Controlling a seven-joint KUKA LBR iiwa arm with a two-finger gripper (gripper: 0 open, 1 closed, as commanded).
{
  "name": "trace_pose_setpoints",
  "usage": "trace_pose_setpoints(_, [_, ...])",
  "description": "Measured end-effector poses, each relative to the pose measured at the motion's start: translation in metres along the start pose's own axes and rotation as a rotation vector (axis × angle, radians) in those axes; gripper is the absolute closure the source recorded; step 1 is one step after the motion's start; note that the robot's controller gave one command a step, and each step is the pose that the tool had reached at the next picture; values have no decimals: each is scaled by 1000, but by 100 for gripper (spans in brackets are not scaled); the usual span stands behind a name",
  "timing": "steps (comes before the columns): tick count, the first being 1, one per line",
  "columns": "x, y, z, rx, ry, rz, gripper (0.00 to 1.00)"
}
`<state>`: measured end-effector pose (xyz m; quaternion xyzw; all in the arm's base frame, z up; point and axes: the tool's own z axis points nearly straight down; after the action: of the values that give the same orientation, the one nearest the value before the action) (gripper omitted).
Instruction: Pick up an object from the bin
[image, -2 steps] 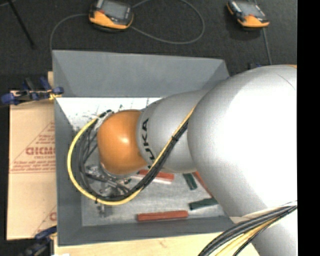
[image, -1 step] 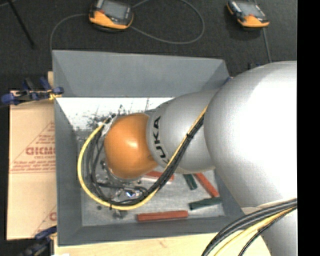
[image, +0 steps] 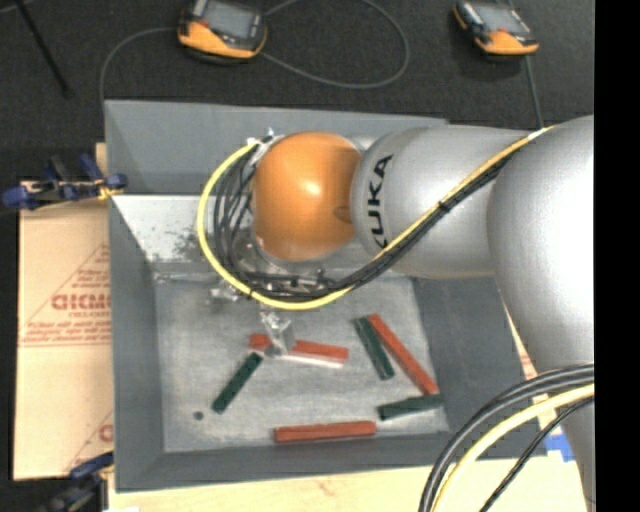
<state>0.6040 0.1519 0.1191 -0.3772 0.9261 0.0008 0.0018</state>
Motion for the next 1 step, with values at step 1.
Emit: trace_pose_setpoints(1, [43, 76, 50, -5, 4, -308, 0])
